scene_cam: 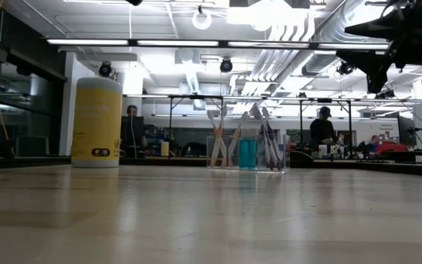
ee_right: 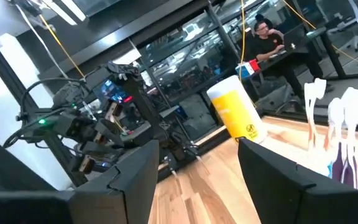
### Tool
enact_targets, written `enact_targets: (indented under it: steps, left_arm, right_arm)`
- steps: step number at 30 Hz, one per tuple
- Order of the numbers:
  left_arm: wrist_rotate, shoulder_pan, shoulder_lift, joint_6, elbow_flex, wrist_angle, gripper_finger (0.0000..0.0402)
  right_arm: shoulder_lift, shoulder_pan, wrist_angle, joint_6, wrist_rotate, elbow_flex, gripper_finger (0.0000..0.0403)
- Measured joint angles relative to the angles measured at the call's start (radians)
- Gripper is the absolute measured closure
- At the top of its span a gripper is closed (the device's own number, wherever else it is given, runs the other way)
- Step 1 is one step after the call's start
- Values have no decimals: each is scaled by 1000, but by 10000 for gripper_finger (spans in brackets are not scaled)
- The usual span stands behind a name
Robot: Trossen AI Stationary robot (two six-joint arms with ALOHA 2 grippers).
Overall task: Pick & Place toothbrushing station
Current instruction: Return to Home Position
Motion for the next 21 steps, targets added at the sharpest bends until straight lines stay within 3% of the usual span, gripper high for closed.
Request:
enact_targets:
  steps: [8, 15, 21]
  left_arm:
    - [0, 0, 0, -2, 0, 0, 333]
    - [0, 0, 0, -3, 0, 1, 333]
    - [0, 0, 0, -3, 0, 4, 333]
  right_arm:
    - [0, 119, -7, -50, 132, -29, 190]
    - [0, 184, -93, -80, 153, -30, 190]
    - [0, 200, -120, -112, 33, -30, 192]
